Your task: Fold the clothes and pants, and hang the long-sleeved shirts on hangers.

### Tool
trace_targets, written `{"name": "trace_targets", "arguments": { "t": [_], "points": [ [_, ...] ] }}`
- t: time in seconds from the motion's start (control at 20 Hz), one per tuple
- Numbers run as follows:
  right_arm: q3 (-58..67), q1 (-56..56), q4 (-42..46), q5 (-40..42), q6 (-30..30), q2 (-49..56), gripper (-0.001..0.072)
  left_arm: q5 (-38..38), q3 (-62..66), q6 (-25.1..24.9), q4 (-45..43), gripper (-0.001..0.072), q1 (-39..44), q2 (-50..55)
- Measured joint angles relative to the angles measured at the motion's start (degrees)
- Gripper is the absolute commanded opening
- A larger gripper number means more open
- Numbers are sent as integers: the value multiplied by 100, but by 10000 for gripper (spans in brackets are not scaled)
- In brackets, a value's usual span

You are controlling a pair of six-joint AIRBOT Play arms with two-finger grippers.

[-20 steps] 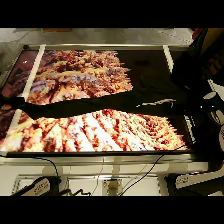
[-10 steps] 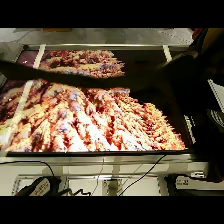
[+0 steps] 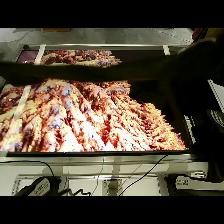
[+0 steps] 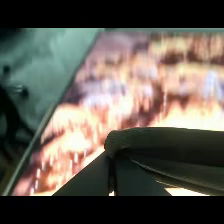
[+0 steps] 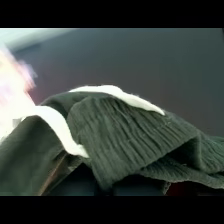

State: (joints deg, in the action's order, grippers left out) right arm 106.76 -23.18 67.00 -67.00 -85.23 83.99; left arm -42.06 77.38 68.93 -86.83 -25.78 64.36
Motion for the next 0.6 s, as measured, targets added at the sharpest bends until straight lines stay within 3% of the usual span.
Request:
{"name": "trace_targets", "arguments": {
  "t": [0.25,0.6],
  "points": [
    [-796,-13,396,-1414,-33,415,37,-1899,-101,-492,-476,16,33,981],
    [-2463,-35,511,-2444,518,514,40,-2675,-385,-743,-1036,16,33,1460]
  ]
}}
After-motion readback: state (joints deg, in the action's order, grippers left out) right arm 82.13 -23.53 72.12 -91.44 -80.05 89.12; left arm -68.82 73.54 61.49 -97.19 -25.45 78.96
